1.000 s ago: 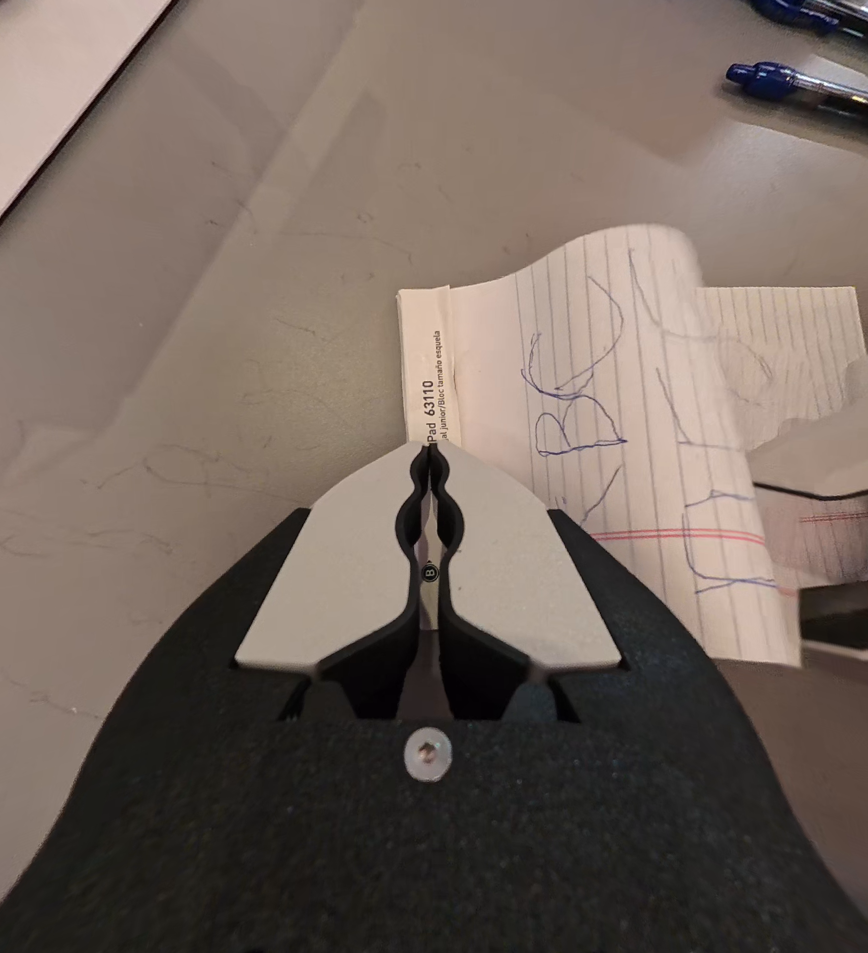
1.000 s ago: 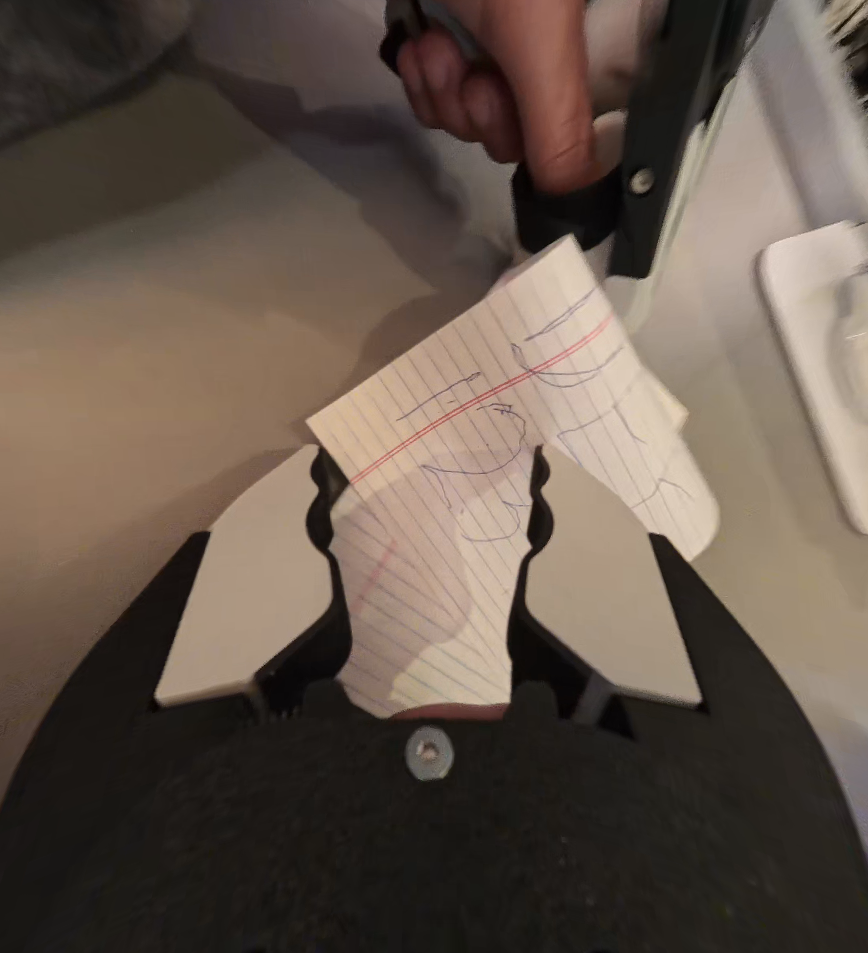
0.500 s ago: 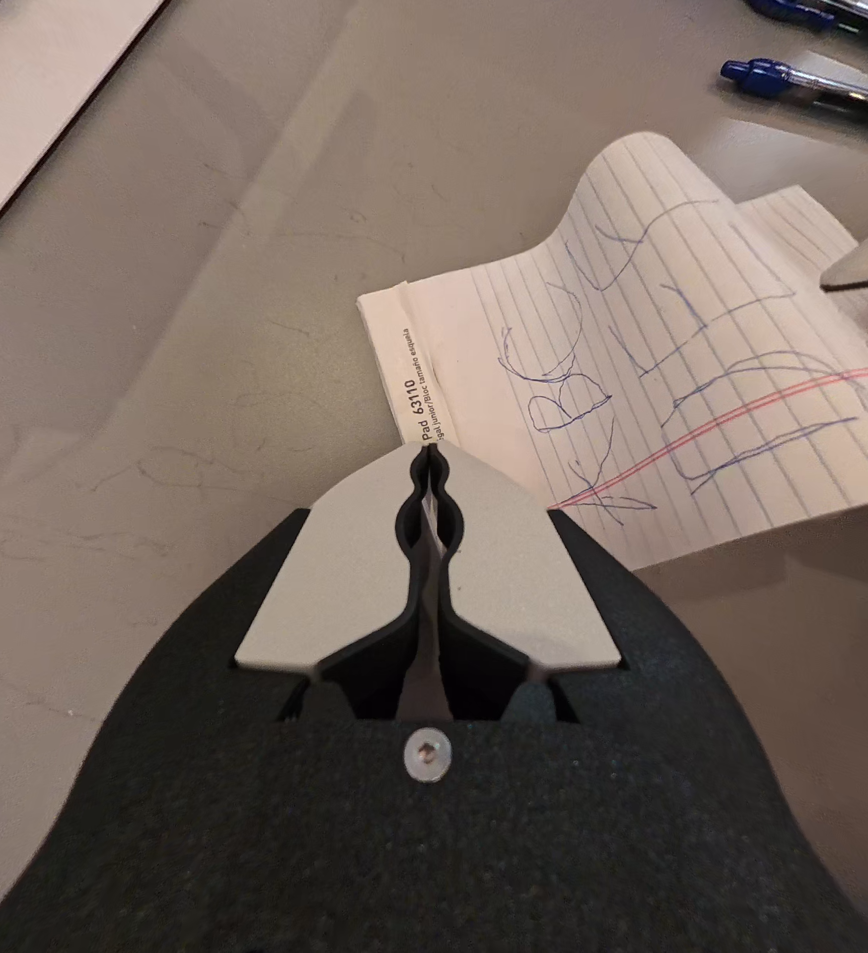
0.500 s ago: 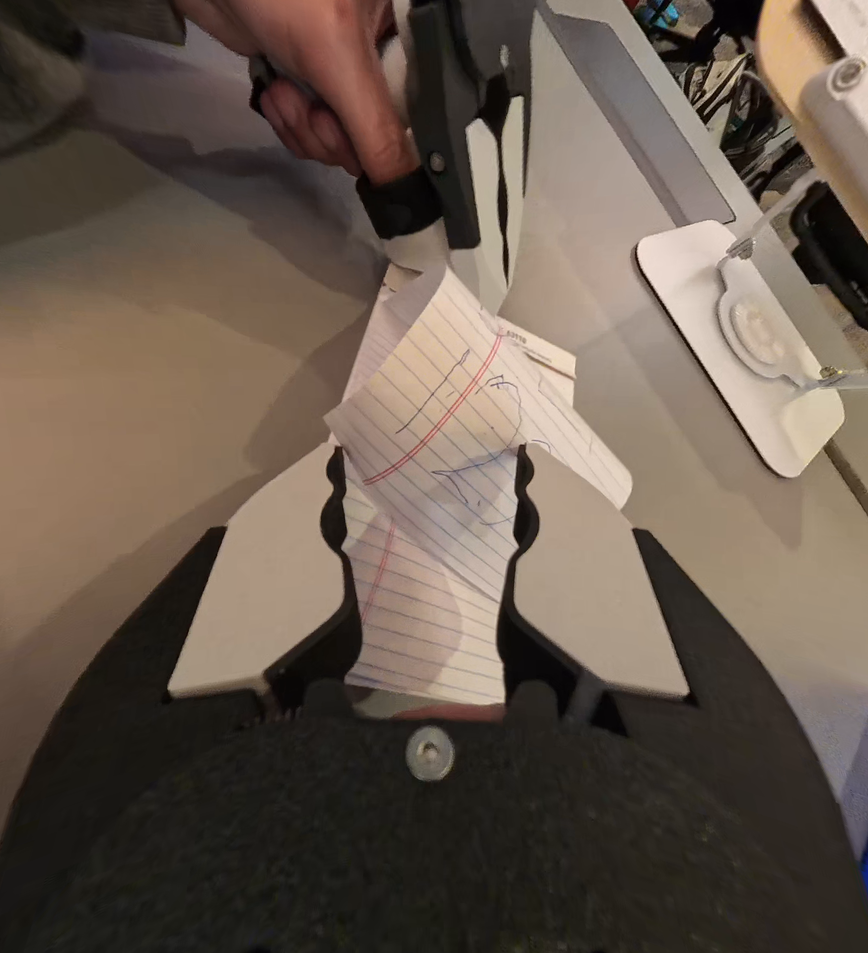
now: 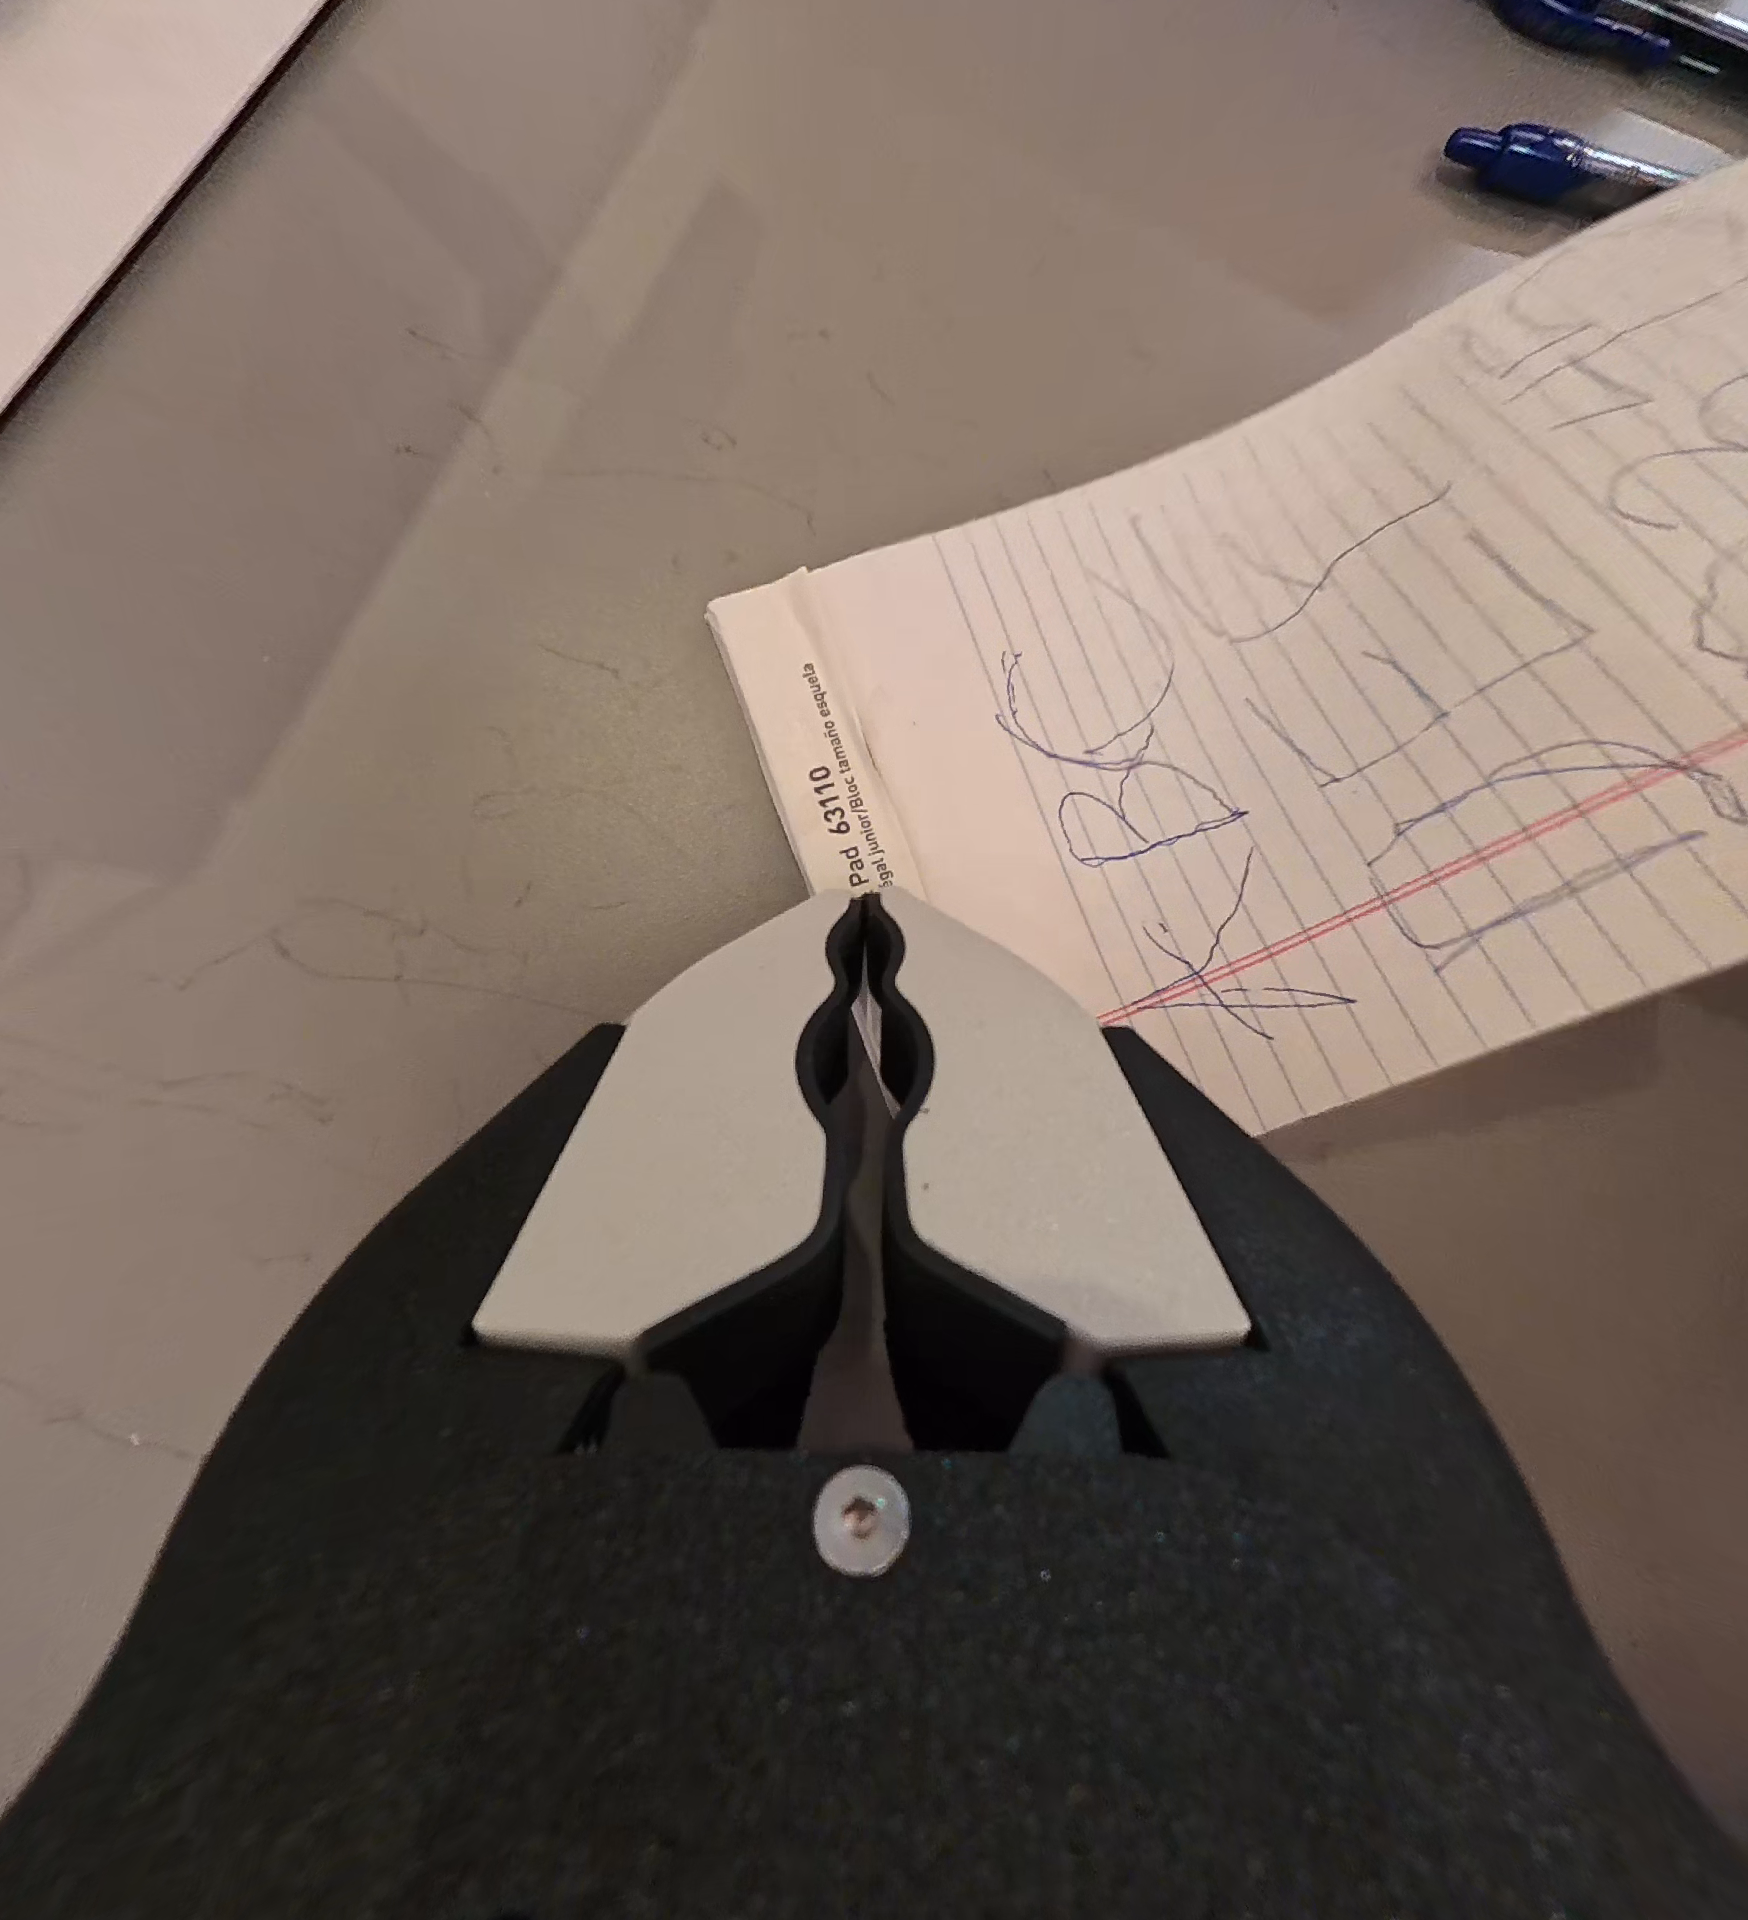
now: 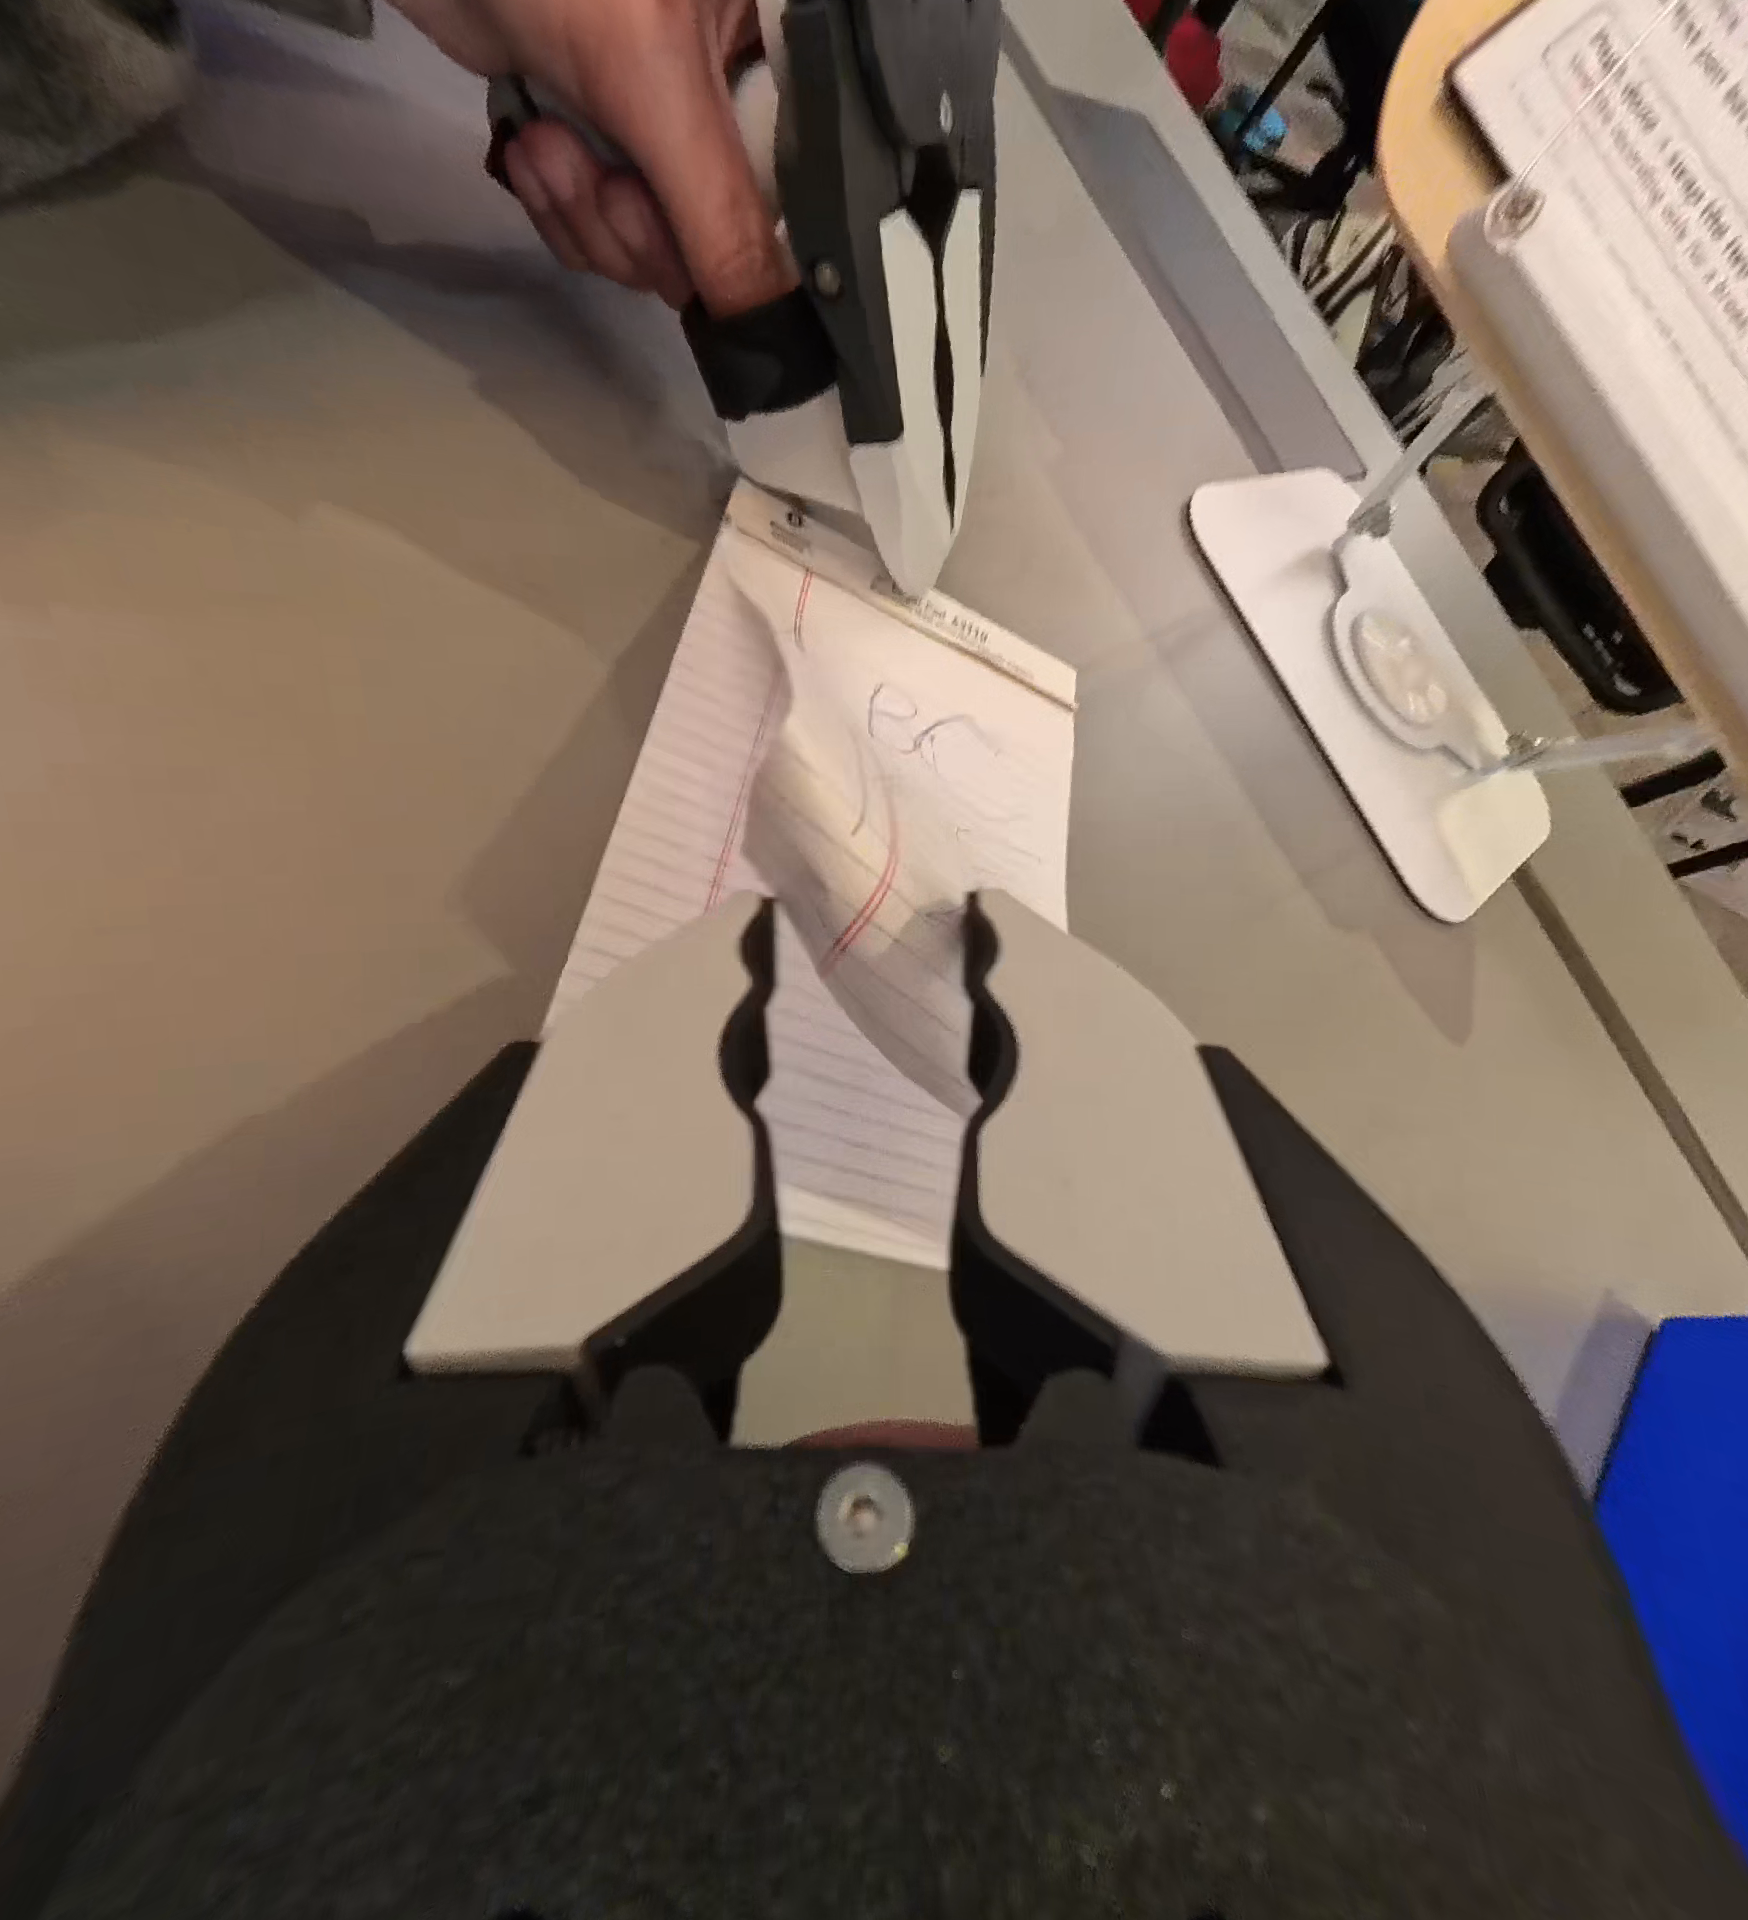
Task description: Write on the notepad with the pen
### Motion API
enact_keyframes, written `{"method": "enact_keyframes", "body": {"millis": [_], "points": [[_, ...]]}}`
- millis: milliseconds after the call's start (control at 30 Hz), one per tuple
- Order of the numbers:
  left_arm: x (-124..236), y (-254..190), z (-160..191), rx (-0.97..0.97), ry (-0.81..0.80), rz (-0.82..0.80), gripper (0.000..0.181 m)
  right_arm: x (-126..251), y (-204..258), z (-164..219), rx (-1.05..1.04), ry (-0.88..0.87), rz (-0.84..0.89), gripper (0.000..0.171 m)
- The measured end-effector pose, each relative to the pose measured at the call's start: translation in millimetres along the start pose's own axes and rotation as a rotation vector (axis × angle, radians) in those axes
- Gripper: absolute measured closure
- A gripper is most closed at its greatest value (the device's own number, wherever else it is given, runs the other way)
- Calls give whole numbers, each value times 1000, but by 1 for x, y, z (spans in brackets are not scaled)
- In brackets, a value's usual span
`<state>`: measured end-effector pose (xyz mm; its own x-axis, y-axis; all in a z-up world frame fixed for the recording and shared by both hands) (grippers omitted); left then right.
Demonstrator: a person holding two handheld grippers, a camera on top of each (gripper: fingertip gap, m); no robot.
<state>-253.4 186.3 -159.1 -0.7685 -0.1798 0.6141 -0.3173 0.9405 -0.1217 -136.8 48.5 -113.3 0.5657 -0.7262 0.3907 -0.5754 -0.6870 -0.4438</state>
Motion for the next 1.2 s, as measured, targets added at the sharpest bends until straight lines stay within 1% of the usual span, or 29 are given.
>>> {"method": "enact_keyframes", "body": {"millis": [33, 100, 300, 367, 433, 467, 600, 733, 800, 867, 1033, 1067, 1133, 1200], "points": [[0, 0, 0, 0, 0, -1, 181, 2, 1, 3, -3, 13, -10, 132], [0, 0, 0, 0, 1, -2, 181, 8, -2, 8, 11, 16, 9, 134], [0, 0, 0, 1, 0, -2, 181, 13, -28, 28, -46, 74, 48, 127], [0, 0, 0, 2, -1, -2, 181, 13, -35, 40, -108, 112, 35, 126], [0, 0, 0, 3, -3, -2, 181, 12, -36, 49, -217, 126, -29, 124], [0, 0, 0, 3, -3, -1, 181, 12, -38, 52, -213, 130, -34, 125], [0, 0, 0, 2, -1, 0, 181, 9, -45, 61, -56, 180, -7, 131], [0, 0, 0, 2, -3, -3, 181, 5, -45, 63, -28, 175, -56, 137], [0, 0, 0, 3, -4, -2, 181, 6, -46, 64, -54, 176, -71, 137], [0, 0, 0, 4, -4, -1, 181, 8, -44, 61, -182, 132, -121, 136], [0, 0, 0, 6, -4, 2, 181, 11, -40, 46, -646, -9, -283, 133], [0, 0, 0, 7, -4, 2, 181, 11, -40, 44, -748, -23, -312, 133], [0, 0, 0, 6, -5, 1, 181, 11, -38, 42, -930, -50, -371, 126], [0, 0, 0, 5, -5, -1, 181, 10, -38, 45, -1071, -32, -390, 125]]}}
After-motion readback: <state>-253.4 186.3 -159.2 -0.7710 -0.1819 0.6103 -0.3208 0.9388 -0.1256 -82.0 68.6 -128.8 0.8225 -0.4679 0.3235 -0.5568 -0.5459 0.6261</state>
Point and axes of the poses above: each gripper's, where its closed fingertips meet, x back along the fingers, z out of its underside, y = z × x across the jaws, the point moved 4 cm from there along x, back along the fingers, and after that the axes turned 11 degrees about -y, right-handed, at the moved point
